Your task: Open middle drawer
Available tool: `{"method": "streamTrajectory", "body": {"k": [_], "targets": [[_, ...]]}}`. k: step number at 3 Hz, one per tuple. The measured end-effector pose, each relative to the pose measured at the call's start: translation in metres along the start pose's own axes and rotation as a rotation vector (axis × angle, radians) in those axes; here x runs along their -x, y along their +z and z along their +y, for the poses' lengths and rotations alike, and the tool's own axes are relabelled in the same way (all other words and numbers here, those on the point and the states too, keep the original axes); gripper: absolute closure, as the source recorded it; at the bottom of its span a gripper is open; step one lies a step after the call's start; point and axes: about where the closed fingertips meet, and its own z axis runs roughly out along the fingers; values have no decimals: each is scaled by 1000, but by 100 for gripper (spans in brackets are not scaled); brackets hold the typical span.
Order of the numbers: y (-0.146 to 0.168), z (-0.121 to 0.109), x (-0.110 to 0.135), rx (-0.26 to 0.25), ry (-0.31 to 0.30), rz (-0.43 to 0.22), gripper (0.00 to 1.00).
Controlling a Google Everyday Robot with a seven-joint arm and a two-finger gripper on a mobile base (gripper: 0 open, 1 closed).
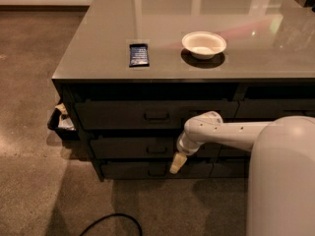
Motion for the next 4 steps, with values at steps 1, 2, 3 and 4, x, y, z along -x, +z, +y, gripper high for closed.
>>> {"method": "streamTrajectory", "body": {"k": [1, 2, 3, 4], "targets": [[9, -9, -1, -7, 9, -34, 0], [18, -15, 0, 0, 6, -46, 0], [25, -19, -1, 13, 5, -51, 0], [34, -23, 0, 27, 3, -62, 0]]}}
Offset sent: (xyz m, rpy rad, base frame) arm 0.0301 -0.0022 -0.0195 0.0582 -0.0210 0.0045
